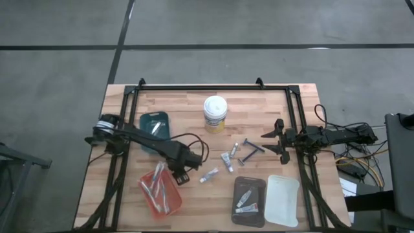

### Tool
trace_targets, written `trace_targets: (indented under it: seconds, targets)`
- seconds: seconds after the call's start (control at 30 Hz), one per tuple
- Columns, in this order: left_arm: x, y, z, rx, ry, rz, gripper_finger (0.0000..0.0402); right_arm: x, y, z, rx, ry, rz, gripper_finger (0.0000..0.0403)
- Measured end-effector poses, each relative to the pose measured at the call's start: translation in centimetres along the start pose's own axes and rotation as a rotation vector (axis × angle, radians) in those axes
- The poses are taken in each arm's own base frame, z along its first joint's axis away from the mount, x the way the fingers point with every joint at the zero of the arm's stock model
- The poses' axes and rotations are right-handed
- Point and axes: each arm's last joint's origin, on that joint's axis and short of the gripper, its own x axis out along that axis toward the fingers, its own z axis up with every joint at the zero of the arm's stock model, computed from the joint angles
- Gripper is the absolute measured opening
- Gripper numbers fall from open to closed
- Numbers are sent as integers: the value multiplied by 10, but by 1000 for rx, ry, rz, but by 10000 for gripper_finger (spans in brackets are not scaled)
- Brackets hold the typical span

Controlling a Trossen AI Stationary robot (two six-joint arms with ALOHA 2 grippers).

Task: Pick & Place Travel size toiletries
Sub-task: Put the silver nail cutter into the blue bin

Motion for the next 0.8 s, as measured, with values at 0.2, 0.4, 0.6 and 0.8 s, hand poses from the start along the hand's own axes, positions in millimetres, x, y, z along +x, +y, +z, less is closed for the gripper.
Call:
trace_targets:
  seconds: [0.2,0.4,0.6,0.8]
  targets:
    - [11,1,6,35,4,60,167,0,0,0,0,-1,1,196]
    - [1,-4,19,91,-128,94,167,0,0,0,1,-1,1,196]
    - [-15,-13,34,177,-320,160,167,0,0,0,0,-1,1,196]
    - [-30,-20,40,472,-347,196,167,0,0,0,0,-1,1,196]
